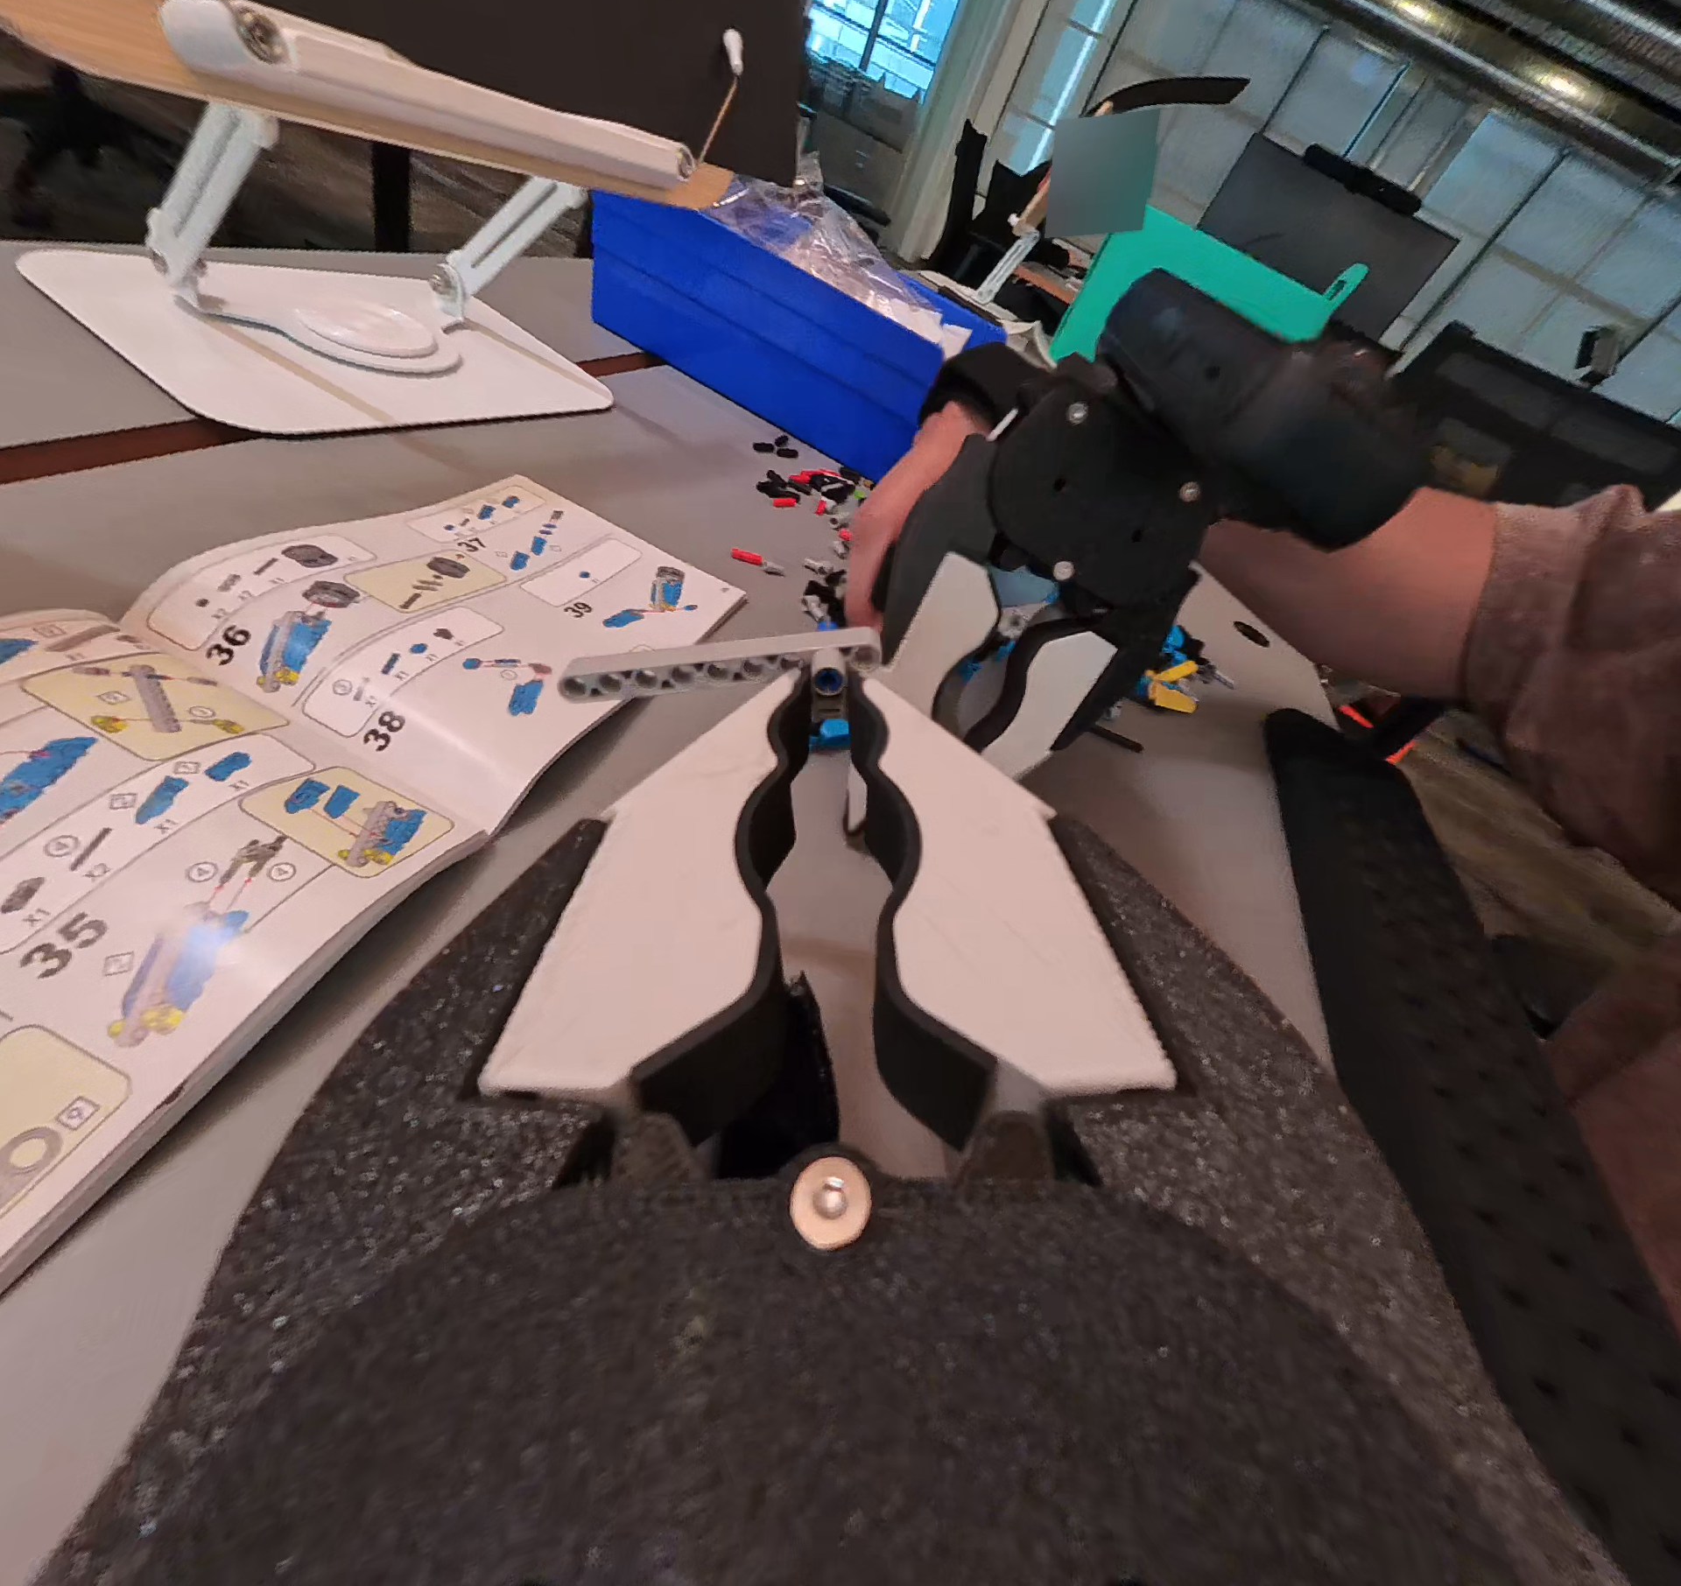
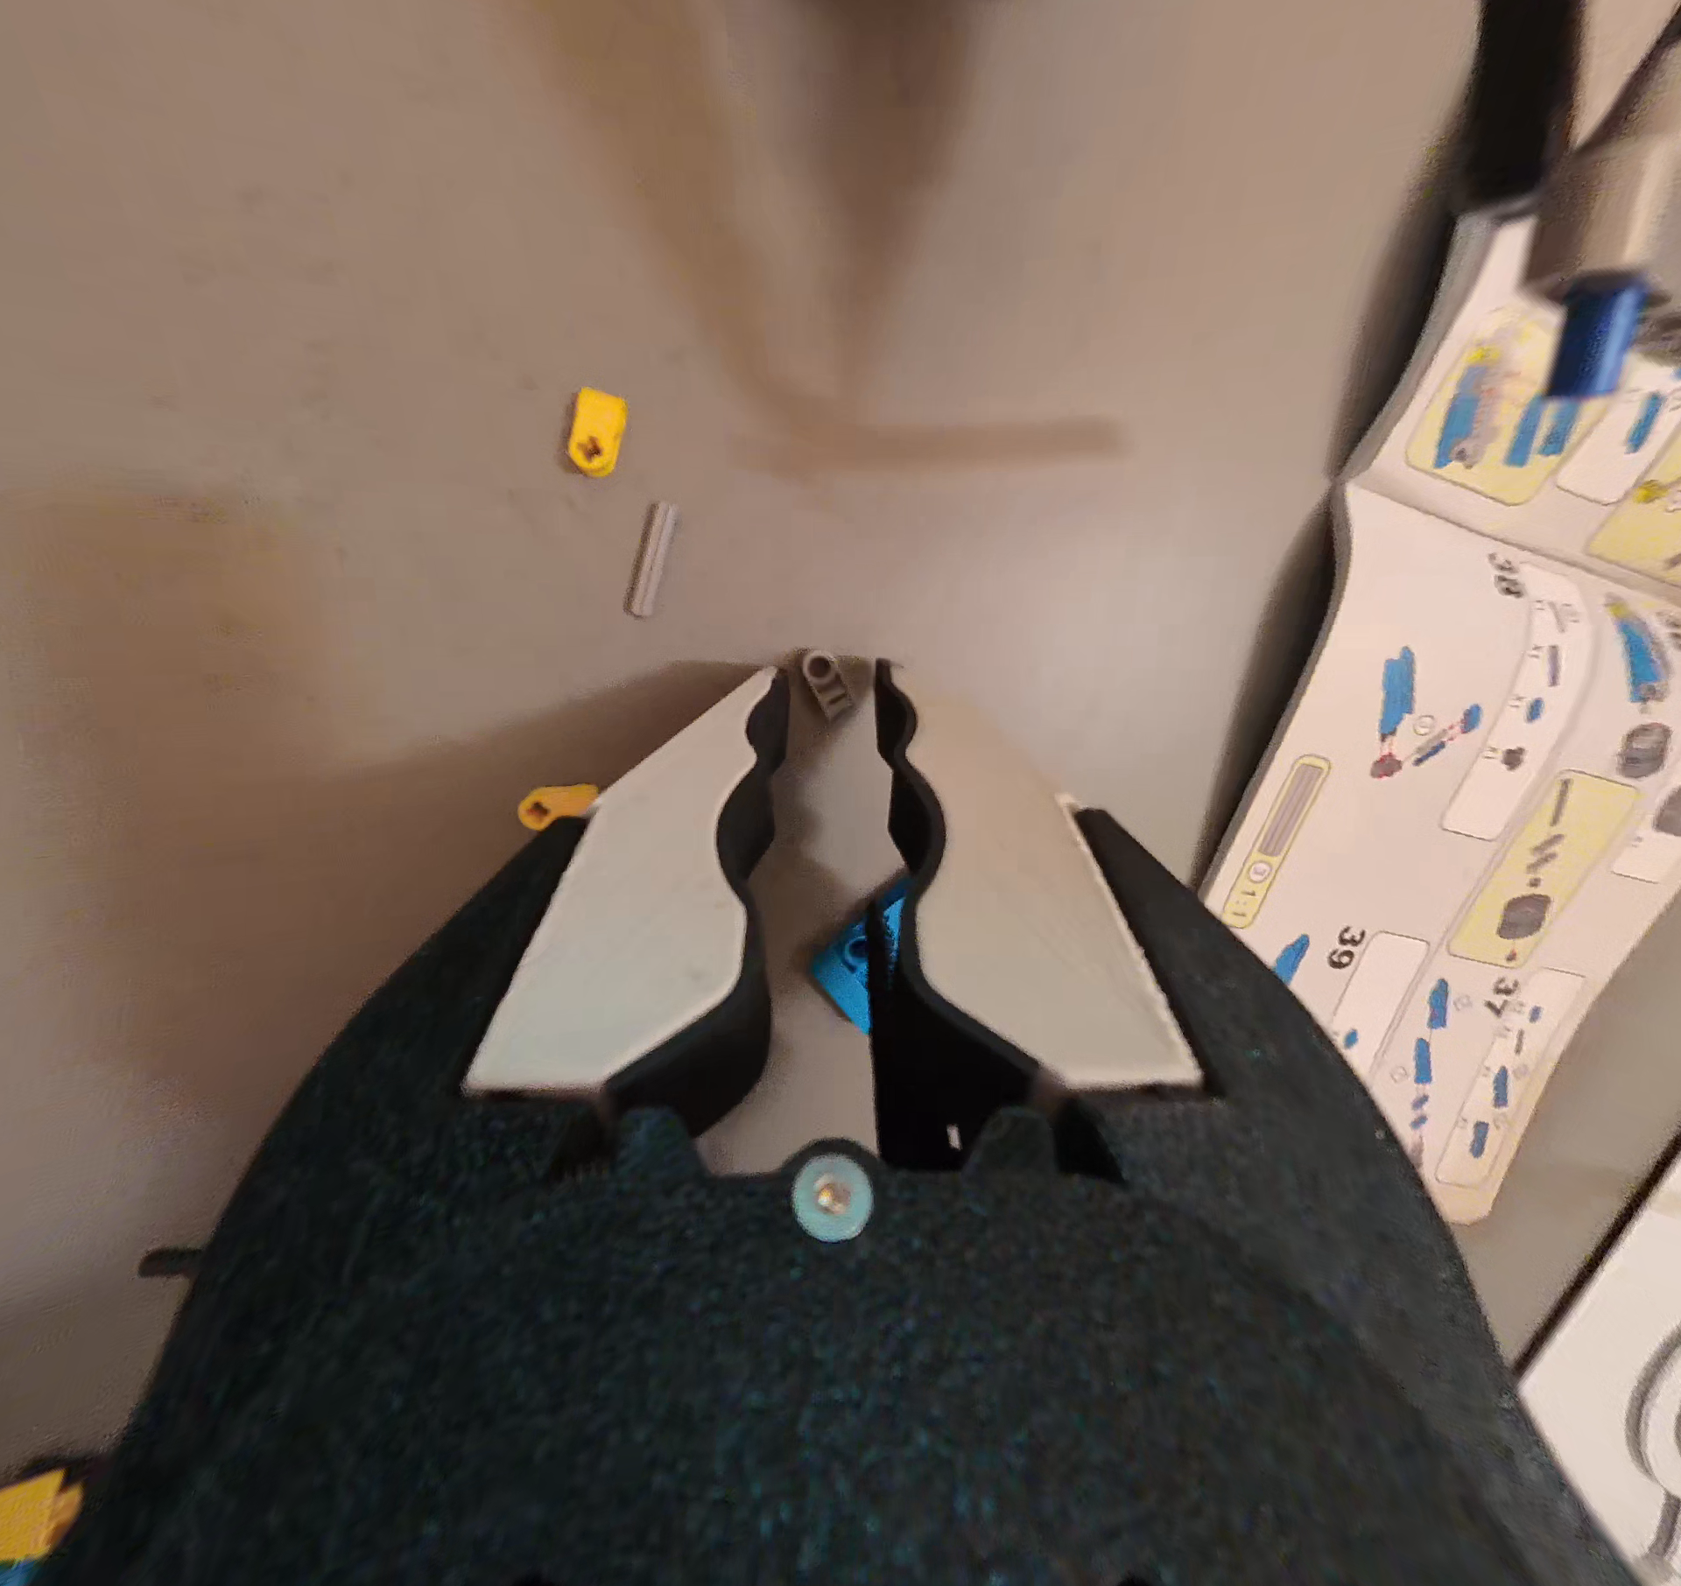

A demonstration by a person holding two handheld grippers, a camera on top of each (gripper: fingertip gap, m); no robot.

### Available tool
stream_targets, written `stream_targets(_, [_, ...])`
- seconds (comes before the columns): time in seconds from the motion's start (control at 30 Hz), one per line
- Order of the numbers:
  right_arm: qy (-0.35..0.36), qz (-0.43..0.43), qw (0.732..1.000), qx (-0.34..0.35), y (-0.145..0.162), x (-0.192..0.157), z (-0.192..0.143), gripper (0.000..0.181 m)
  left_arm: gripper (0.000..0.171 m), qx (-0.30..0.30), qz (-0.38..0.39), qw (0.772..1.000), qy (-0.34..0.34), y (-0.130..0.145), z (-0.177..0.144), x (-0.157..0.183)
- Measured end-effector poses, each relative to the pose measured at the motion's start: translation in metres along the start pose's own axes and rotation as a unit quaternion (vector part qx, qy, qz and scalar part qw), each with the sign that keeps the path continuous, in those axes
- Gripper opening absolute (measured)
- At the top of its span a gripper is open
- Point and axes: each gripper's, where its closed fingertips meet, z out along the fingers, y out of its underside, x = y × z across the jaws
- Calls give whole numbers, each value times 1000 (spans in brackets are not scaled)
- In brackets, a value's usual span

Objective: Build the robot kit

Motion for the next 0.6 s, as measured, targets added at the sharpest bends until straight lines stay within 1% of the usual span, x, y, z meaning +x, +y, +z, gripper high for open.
stream_targets(0.07, [-27, 9, 1000, 7, -2, -1, 2, 15, 6, 1, -7, 1000, 10, 0, -1, 0])
stream_targets(0.1, [-36, 10, 999, 11, -3, -2, 4, 9, 6, 1, -11, 1000, 18, 0, -1, 1])
stream_targets(0.17, [-50, 19, 998, 22, -6, -4, 5, 7, 7, 2, -20, 999, 30, 0, -2, 3])
stream_targets(0.27, [-43, 49, 997, 49, -11, -3, 5, 7, 6, 12, -39, 998, 50, -4, -4, 6])
stream_targets(0.3, [-33, 61, 994, 80, -19, -2, -3, 7, 6, 21, -50, 996, 64, -7, -5, 10])
stream_targets(0.33, [-11, 75, 989, 128, -32, 3, -17, 7, 6, 31, -64, 994, 85, -11, -7, 15])
stream_targets(0.4, [57, 109, 967, 224, -53, 18, -57, 7, 6, 50, -88, 987, 124, -19, -11, 25])
stream_targets(0.47, [126, 122, 931, 321, -69, 25, -98, 7, 7, 59, -112, 979, 160, -23, -14, 34])
stream_targets(0.5, [154, 122, 913, 358, -73, 25, -113, 7, 6, 58, -126, 974, 180, -23, -15, 38])
stream_targets(0.53, [180, 120, 898, 384, -75, 24, -122, 7, 7, 55, -141, 968, 201, -23, -15, 43])
stream_targets(0.6, [199, 104, 885, 407, -79, 18, -130, 7, 6, 44, -178, 953, 243, -20, -15, 52])
